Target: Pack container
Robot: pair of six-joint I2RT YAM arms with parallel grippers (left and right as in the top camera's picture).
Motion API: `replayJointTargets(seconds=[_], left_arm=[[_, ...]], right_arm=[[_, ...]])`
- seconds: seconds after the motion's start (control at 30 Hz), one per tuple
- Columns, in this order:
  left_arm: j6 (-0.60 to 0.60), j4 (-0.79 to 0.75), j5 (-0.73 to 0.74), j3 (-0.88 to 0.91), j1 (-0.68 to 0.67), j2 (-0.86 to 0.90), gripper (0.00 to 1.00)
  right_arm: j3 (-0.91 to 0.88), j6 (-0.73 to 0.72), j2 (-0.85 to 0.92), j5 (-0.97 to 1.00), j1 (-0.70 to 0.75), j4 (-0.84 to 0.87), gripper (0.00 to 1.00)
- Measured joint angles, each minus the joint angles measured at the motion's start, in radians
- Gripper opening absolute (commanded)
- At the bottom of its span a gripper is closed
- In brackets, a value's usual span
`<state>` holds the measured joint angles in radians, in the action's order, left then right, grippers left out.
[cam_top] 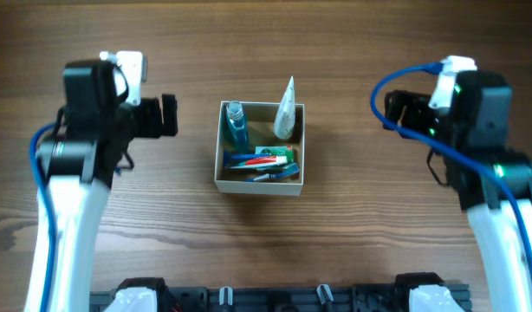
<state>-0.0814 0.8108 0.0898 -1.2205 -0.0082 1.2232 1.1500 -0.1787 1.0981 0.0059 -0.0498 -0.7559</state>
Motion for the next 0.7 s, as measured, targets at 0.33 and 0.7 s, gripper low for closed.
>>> replayJointTargets(seconds=[0.33,0.7], left_arm=[[0.093,-0.034,0.026,0.392,0.000,-0.675,1.00],[0.129,-0.029,0.029,0.406,0.000,-0.693,1.00]], right_arm=[[-0.344,-0.121,-0.564,0.058,-0.060,-0.159,1.00],[-0.348,-0.203,-0.582,0.066,-0.060,-0.251,1.00]])
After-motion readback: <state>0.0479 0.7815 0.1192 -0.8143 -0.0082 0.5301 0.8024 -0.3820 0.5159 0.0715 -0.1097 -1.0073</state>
